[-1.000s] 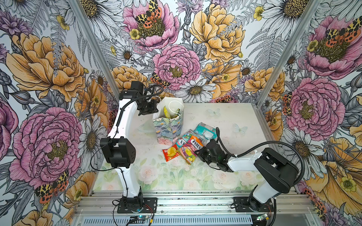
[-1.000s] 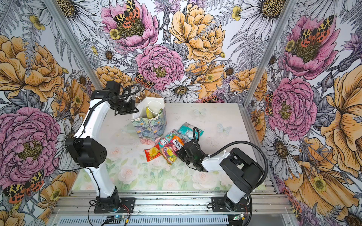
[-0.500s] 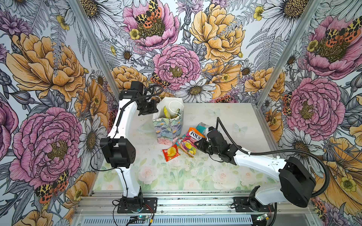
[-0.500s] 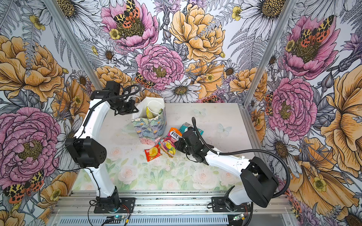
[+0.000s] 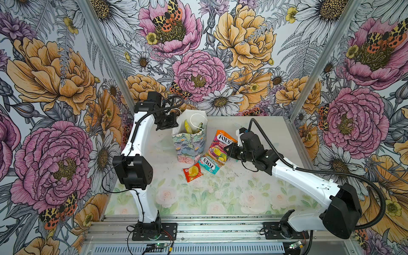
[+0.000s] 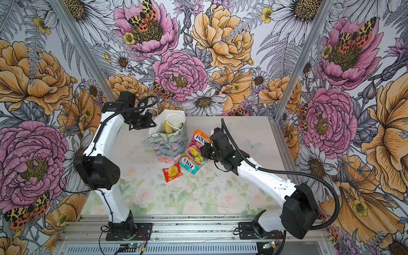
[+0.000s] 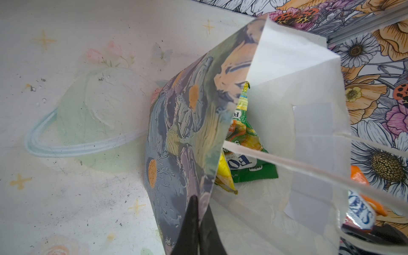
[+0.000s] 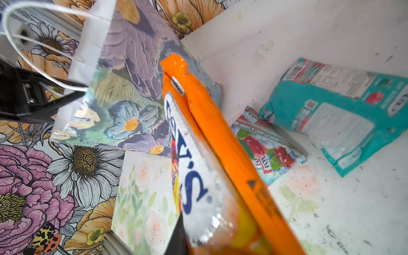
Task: Place the snacks into the paper bag
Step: Place the snack in the paper bag.
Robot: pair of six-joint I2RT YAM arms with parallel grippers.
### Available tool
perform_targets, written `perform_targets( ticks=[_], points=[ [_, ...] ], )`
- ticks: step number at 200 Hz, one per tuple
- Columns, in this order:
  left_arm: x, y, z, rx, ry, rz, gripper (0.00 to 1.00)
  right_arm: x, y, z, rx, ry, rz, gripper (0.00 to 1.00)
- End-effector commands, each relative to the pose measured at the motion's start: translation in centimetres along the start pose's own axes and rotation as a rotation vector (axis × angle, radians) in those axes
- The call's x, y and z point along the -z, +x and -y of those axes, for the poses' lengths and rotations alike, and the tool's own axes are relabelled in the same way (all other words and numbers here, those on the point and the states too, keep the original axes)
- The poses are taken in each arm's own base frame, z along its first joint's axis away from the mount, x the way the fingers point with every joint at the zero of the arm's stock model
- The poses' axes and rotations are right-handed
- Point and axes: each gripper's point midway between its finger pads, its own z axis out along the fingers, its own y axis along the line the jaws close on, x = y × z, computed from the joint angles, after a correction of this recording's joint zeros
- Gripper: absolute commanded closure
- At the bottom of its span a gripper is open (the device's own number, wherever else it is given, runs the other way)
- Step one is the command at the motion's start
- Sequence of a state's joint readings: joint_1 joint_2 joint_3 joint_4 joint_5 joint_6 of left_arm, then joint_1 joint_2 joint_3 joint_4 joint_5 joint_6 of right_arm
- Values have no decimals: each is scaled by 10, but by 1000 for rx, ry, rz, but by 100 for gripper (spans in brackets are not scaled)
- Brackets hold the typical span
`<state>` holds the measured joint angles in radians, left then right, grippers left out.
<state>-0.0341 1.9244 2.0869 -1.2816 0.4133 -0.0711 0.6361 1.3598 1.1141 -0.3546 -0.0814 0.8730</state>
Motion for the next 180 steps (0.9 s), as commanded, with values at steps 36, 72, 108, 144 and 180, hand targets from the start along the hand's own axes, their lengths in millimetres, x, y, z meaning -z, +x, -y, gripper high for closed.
perform_targets(
  ticks=[36, 72, 108, 144, 180],
  points=[
    [13, 5, 8, -14, 32, 8, 100, 30, -87, -38, 137, -41, 207, 100],
    [13, 5, 8, -13, 32, 7, 100, 32, -122, -48, 190, -40, 255, 100],
    [12, 6, 8, -13, 36, 4, 100, 31, -151, -58, 236, -43, 288, 100],
    [11, 6, 8, -11, 38, 3, 100, 22, -172, -70, 270, -53, 311, 100],
    [11, 6, 8, -12, 37, 2, 100, 13, -194, -85, 299, -76, 336, 100]
  ],
)
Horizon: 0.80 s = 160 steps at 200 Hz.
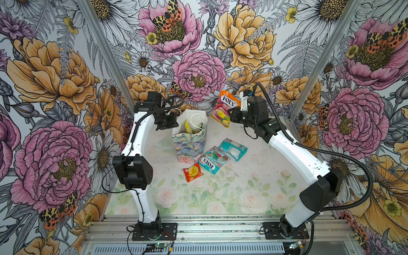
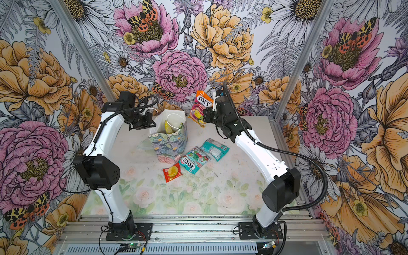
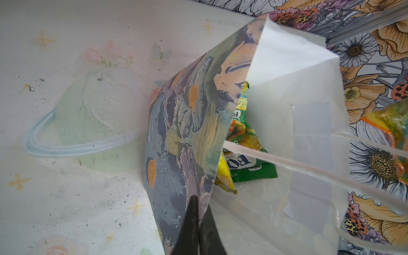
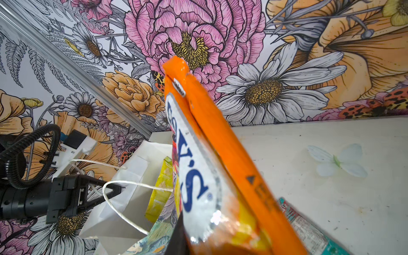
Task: Place the snacks into the paper bag
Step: Place the snack in the paper bag.
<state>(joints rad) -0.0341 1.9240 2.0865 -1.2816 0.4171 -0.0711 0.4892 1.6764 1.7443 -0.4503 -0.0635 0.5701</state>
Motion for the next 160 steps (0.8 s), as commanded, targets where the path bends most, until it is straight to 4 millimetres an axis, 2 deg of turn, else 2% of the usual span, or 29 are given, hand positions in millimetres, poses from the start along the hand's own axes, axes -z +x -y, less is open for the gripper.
perform_targets(
  ticks=[1, 53, 104, 130, 160],
  points=[
    [11, 5, 7, -12, 33, 4, 100, 1, -34, -18, 46, -59, 77, 100],
    [12, 6, 10, -19, 39, 5, 100, -20, -69, -38, 86, -101, 140, 100],
    [10, 6, 9, -14, 38, 1, 100, -46, -88, -55, 84, -166, 173, 100],
    [10, 7, 10, -17, 40, -2, 100, -62, -92, -67, 71, -215, 177, 100],
    [10, 6, 10, -19, 44, -1, 100, -81, -84, -86, 76, -257, 178, 100]
  ],
)
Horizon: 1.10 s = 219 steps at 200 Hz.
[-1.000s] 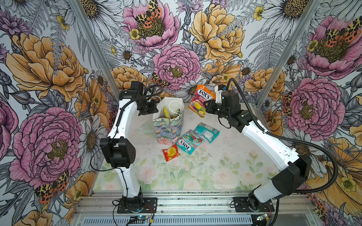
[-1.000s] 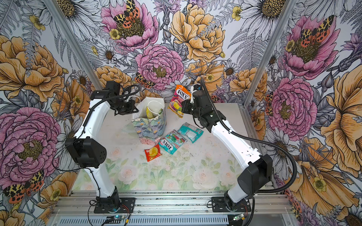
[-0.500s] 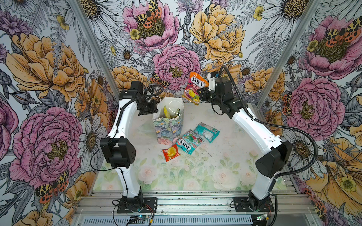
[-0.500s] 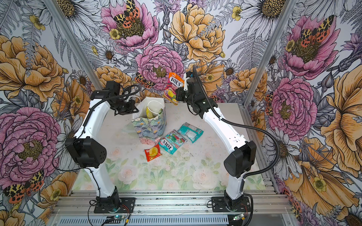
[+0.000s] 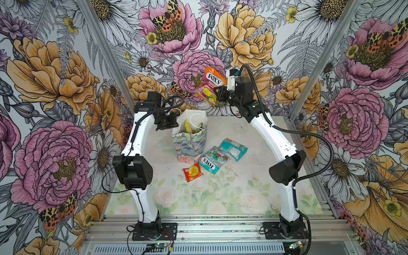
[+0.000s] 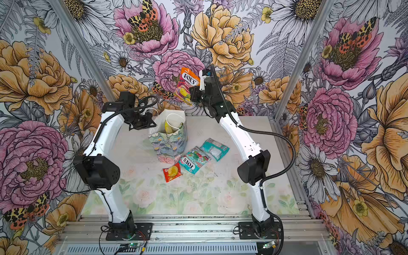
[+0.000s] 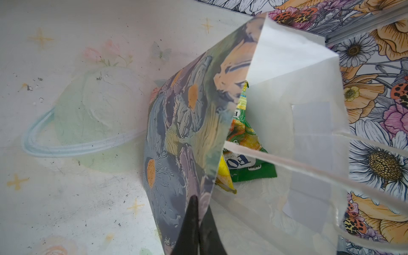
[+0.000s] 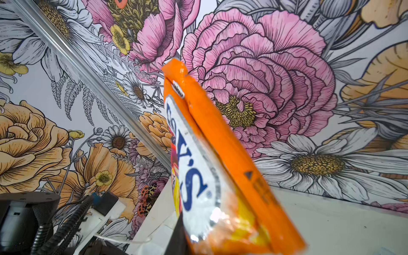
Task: Place the snacks into the paper bag
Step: Place the snack in the paper bag.
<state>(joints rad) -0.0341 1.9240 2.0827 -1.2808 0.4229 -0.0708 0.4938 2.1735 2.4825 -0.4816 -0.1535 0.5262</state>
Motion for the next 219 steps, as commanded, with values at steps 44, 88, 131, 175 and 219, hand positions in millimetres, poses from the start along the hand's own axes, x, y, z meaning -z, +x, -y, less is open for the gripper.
perform_targets(
  ticks=[44, 88, 131, 175, 219],
  points=[
    [10, 6, 7, -14, 40, -1, 100, -22, 15, -39, -11, -123, -9, 100],
    [10, 5, 5, -5, 43, -1, 100, -13, 37, -48, -26, -154, -92, 100],
    [10, 5, 2, 1, 37, -2, 100, 2, 52, -51, -47, -172, -155, 100],
    [10, 4, 0, 8, 36, 0, 100, 15, 65, -50, -61, -174, -202, 100],
    [11, 4, 1, 5, 35, 2, 100, 21, 82, -57, -87, -211, -261, 100]
  ],
)
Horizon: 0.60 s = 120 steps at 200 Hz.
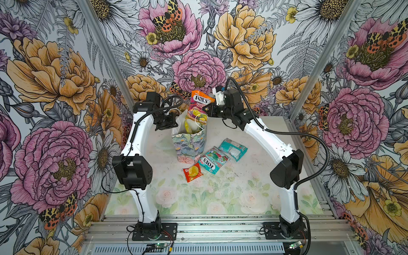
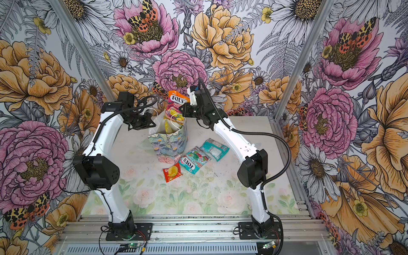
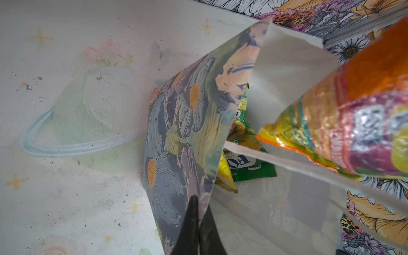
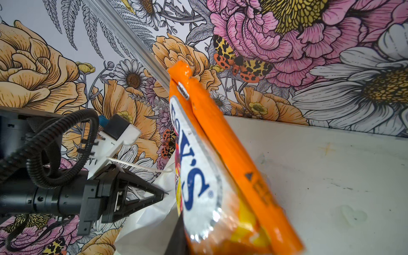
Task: Place the snacks into the paper bag
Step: Place the snack in the paper bag.
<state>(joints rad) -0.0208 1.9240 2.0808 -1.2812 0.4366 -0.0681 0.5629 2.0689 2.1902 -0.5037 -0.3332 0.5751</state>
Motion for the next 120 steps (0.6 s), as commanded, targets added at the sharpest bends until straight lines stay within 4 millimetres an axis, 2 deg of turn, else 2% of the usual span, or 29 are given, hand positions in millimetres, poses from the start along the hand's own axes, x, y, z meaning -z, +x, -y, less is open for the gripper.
perform_targets(
  ticks=[1, 60, 120],
  points=[
    [9, 5, 4, -4, 27, 0, 100, 18, -13, -30, 9, -91, 33, 100],
    [10, 5, 4, -1, 27, 2, 100, 2, 18, -33, -16, -110, -45, 100],
    [11, 5, 4, -3, 29, 4, 100, -13, 35, -37, -60, -143, -98, 100]
  ],
)
